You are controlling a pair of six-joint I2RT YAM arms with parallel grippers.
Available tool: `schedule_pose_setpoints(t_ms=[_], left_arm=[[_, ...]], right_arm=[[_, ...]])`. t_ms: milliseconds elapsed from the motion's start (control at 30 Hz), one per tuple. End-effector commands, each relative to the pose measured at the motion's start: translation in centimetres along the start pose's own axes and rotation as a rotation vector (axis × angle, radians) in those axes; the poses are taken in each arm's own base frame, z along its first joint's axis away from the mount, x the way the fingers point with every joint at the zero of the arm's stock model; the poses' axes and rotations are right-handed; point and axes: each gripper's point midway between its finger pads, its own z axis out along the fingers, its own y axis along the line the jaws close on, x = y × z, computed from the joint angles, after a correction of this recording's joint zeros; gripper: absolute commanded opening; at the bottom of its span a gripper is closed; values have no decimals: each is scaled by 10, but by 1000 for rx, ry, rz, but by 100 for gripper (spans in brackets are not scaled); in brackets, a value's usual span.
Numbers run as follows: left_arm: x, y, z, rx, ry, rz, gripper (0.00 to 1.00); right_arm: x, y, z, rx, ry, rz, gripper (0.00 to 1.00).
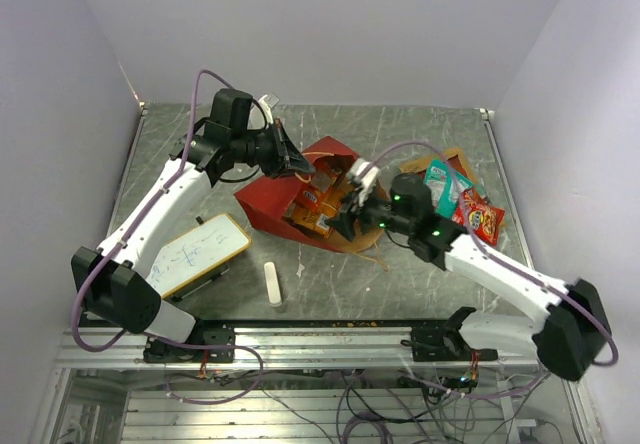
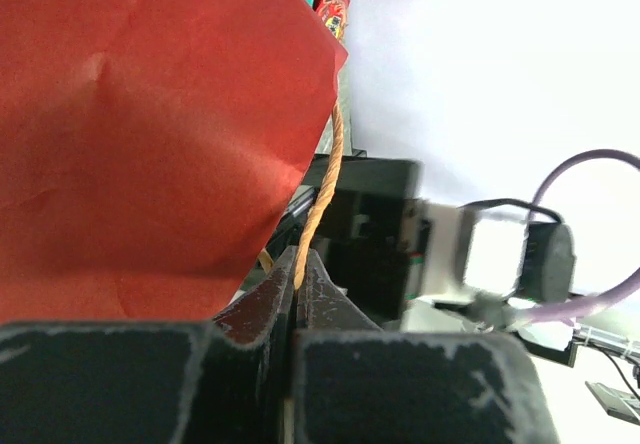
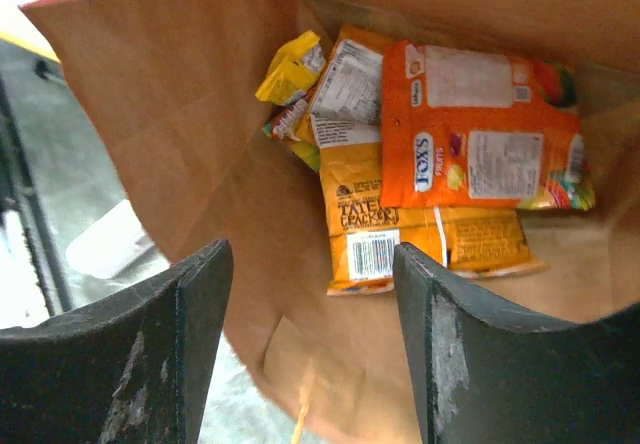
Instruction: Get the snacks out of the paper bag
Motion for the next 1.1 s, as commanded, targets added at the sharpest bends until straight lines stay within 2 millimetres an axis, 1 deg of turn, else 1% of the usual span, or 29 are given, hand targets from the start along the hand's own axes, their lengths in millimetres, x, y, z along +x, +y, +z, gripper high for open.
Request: schedule_pose_setpoints(t_ms=[0,133,300,367,433,500,633,667,767,833,900,933,967,1067], left_arm=[[3,-14,-11,42,-11,-13,7],[-1,-16,-10,26,-13,-5,7],[-8,-19,-6,25,-39,13,7],[-6,-15,-5,7,-33,16,7],[-7,-13,-6,-14,-35,19,7],[-7,-13,-8,-20,-41,18,7],[-3,-14,-5,-16,-17,11,7],[0,-12,-4,-27,-5,10,7],[6,-3,-5,-73,15,10,7],[10,1,-7,-93,19,1,7],[12,4,-9,-108,22,-11,7],[13,6,-10,-117,21,-16,7],[15,8,-11,-129,24,-22,7],[22,16,-16,-169,32,-36,7]], right_arm=[[-8,-8,39,55,-90,-291,65],[-1,-22,66,111,-139,-328,66],[13,-37,95,190,-181,-410,67],[22,-46,106,230,-177,-424,68],[25,-58,115,284,-177,-440,70],[28,-69,124,333,-165,-457,75],[33,-85,142,380,-128,-492,78],[32,-87,145,394,-136,-497,78],[38,-95,157,422,-137,-506,79],[46,-100,165,434,-111,-508,80],[54,-104,172,440,-80,-501,77],[53,-107,173,453,-72,-501,72],[65,-110,176,460,-46,-500,66],[70,-116,174,505,-50,-489,54]])
